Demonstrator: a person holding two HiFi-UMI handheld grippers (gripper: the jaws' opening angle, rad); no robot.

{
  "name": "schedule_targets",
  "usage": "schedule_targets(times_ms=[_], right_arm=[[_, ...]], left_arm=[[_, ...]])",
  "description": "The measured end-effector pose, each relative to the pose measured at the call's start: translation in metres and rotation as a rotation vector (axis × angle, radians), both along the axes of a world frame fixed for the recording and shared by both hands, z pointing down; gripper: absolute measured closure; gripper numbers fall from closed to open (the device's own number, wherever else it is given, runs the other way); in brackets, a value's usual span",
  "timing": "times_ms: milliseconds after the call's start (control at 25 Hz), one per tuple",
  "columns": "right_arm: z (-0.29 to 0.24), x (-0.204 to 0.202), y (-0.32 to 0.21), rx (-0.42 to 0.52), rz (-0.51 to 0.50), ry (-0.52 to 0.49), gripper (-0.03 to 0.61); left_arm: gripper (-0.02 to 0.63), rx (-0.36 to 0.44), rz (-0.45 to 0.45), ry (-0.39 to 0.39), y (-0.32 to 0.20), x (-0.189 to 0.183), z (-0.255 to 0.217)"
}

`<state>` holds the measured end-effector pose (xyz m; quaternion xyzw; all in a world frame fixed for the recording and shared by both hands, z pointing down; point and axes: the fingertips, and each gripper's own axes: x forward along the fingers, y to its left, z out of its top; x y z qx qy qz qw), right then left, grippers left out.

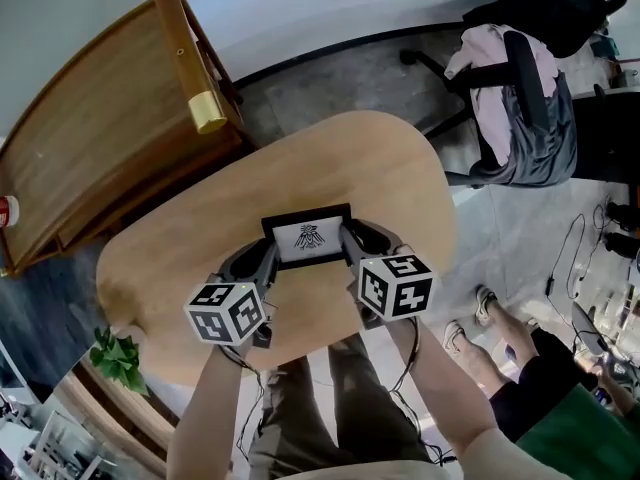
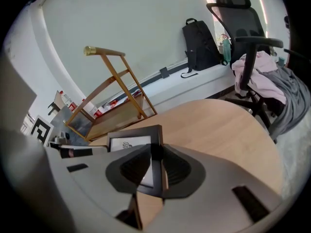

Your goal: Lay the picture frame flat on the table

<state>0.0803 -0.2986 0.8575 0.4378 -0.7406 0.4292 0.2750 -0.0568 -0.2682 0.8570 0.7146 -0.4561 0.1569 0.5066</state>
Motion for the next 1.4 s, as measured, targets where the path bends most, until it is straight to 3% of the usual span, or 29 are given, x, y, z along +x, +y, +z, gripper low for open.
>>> schedule_targets(times_ms=[480, 640, 760, 1000, 1240, 1400], right_arm=[[0.088, -0.002, -0.006, -0.104, 0.009, 0.007, 0.518], [0.106, -0.004, -0.001, -0.122, -0.011, 0.029, 0.518], [0.113, -0.004, 0.005, -0.148, 0.028, -0.003, 0.514], [0.114, -0.004, 0.005, -0.141, 0.065, -0.03, 0.511], [0.099, 0.004, 0.003, -0.195, 0.14, -0.065, 0.511], [0.062, 0.006, -0.001, -0.169, 0.11, -0.055, 0.528]], left_arm=[[0.554, -0.049, 0.026, -0.033, -0.016, -0.003, 0.084], [0.552, -0.037, 0.038, -0.058, -0.026, -0.005, 0.094], [0.553, -0.028, 0.046, -0.066, -0.027, -0.004, 0.098], [0.552, -0.01, 0.007, -0.036, -0.028, -0.007, 0.1], [0.551, 0.032, 0.03, -0.119, -0.033, -0.019, 0.082], [0.552, 0.054, 0.021, -0.113, -0.036, -0.023, 0.046]])
